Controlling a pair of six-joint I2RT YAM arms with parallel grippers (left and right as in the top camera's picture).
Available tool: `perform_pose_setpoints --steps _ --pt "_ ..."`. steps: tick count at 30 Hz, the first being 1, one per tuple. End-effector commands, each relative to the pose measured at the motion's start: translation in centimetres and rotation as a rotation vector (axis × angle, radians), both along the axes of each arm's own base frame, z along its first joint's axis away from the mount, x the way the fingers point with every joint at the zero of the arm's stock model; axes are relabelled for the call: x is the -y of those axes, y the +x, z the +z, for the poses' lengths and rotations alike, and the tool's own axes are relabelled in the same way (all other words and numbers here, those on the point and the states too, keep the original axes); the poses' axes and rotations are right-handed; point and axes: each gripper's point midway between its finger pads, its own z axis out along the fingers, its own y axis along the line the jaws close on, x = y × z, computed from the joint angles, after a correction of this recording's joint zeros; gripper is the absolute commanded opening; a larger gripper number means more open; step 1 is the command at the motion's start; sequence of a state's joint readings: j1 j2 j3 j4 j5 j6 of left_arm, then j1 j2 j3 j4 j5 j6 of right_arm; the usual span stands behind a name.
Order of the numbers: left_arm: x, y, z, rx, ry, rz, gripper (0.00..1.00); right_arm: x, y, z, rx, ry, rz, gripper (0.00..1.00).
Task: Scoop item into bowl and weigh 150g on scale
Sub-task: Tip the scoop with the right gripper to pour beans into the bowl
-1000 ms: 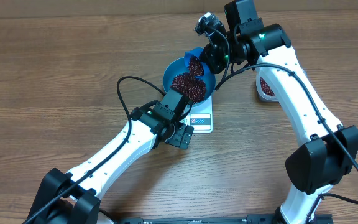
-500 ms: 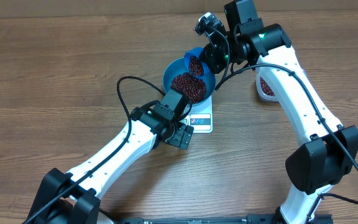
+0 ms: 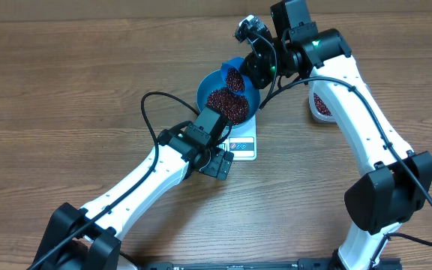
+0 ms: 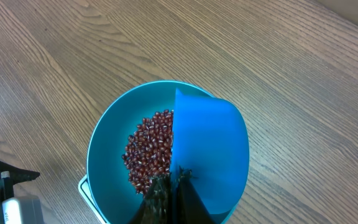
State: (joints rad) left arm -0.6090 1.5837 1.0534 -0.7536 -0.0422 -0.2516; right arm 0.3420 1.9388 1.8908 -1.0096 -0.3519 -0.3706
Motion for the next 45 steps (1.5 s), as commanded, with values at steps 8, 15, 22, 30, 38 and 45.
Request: perform_pose_setpoints --steps 8,15,22,30,38,45 --pt "0.01 -0.07 0.11 0.012 0.010 -0.023 1.00 -0.60 0.22 1.81 0.043 0.029 0.014 0.04" --pt "0.00 -0.07 0.11 0.012 0.010 -0.023 1.00 -0.60 0.22 1.81 0.043 0.029 0.014 0.04" --pt "-0.01 -0.07 0.09 0.012 0.011 -0.022 1.00 -0.74 0.63 2.12 0.065 0.036 0.014 0.06" --pt "0.01 -0.06 0.10 0.012 0.011 -0.023 1.00 -0.85 0.37 1.80 0.062 0.008 0.010 0.04" --pt "0.00 -0.06 0.10 0.012 0.011 -0.022 1.00 -1.07 0.57 2.06 0.057 0.033 -0.010 0.04" --pt "0.00 -0.06 0.10 0.012 0.011 -0.022 0.99 -1.23 0.97 2.69 0.104 0.031 0.015 0.04"
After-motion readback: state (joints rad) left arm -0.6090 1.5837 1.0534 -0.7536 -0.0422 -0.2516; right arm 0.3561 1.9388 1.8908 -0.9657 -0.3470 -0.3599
